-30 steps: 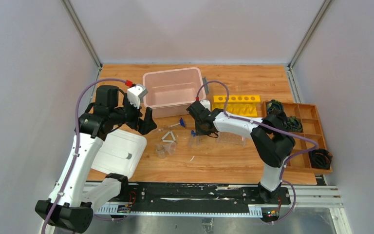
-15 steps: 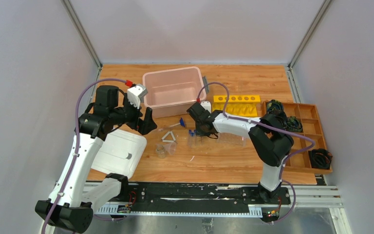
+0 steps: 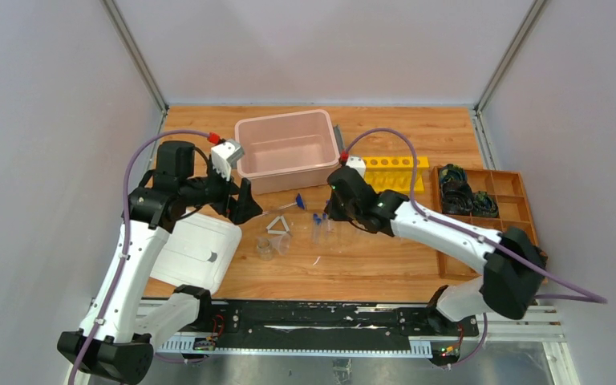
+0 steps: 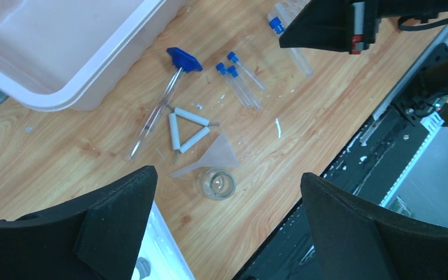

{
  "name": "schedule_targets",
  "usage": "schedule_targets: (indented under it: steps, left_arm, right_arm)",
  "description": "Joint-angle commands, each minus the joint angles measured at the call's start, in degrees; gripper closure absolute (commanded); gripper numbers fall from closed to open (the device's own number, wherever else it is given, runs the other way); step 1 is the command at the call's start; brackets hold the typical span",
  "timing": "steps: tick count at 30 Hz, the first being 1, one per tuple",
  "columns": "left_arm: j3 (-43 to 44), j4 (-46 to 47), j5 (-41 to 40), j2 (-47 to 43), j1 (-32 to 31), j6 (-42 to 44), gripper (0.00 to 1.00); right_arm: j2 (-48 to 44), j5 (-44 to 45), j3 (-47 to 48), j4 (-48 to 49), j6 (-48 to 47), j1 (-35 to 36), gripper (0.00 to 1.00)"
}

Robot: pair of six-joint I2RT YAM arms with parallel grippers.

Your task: Organize the chemistry lab equipment

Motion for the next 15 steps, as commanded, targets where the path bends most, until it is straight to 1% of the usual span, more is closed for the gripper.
schedule_targets:
  steps: [1, 4, 9, 12, 15]
  left_arm:
    - [0.31, 1.14, 5.94, -1.58, -0.36, -0.47, 0.00]
    - [-1.45, 3.82, 9.23, -2.17, -0.36, -3.79, 0.00]
    - [-5.01, 11.73, 14.37, -4.07, -0.36, -11.93, 0.01]
    - [-6.77, 15.43, 16.52, -4.02, -0.36, -16.03, 0.05]
    - [-7.22, 15.68, 16.60, -2.96, -0.36, -16.77, 0.11]
  right_arm:
    - [-5.99, 0.30, 1.22, 5.17, 2.25, 4.38, 1.00]
    - [-6.58, -0.19, 4.61, 8.75, 2.41, 7.11, 1.00]
    - [-3.64, -0.48, 11.25, 13.95, 3.37, 11.23, 1.00]
    - [-1.90, -1.12, 14.40, 16.89, 4.50, 12.57, 1.00]
    - [-0.98, -1.07, 16.02, 20.11, 4.82, 13.88, 1.00]
